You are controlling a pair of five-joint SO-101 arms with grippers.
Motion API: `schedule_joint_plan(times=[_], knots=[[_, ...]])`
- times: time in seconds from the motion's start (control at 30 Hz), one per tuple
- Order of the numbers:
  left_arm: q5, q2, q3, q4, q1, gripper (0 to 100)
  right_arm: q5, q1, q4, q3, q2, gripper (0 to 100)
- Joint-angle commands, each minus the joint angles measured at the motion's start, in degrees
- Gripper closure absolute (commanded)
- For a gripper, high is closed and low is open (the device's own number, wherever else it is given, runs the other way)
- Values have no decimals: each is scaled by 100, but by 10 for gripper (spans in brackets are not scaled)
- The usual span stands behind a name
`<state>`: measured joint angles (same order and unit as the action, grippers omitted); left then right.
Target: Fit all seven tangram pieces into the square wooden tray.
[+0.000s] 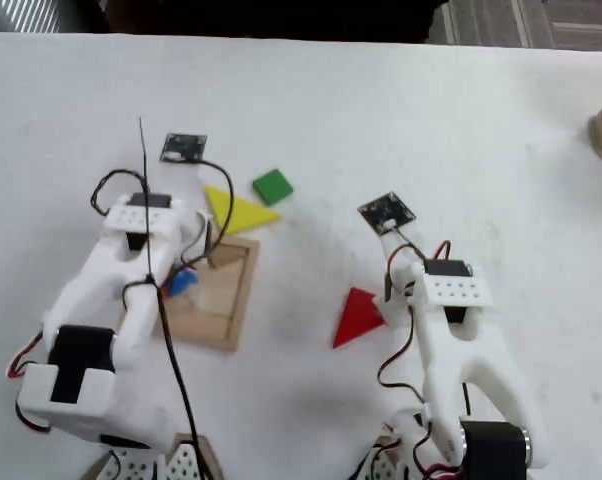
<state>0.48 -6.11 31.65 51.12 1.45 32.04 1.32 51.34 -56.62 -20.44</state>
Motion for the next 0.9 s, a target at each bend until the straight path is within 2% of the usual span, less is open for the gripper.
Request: schedule_joint_plan(times=[0.0, 0.23, 0.43, 0.6, 0.73, 0.87], knots=[[53, 189, -114, 44, 224, 976, 79, 48, -92, 9, -136, 981], [44, 1147, 563, -105, 127, 976, 79, 57, -92, 9, -136, 981], [-360, 1903, 1451, -738, -646, 976, 79, 57, -92, 9, -136, 981], [-387, 2149, 1829, -800, -954, 976, 79, 48, -92, 9, -136, 981], [-387, 2141, 2040, -695, -875, 976, 79, 40, -92, 9, -136, 981], [-387, 2141, 2040, -914, -681, 976, 79, 48, -92, 9, -136, 981]])
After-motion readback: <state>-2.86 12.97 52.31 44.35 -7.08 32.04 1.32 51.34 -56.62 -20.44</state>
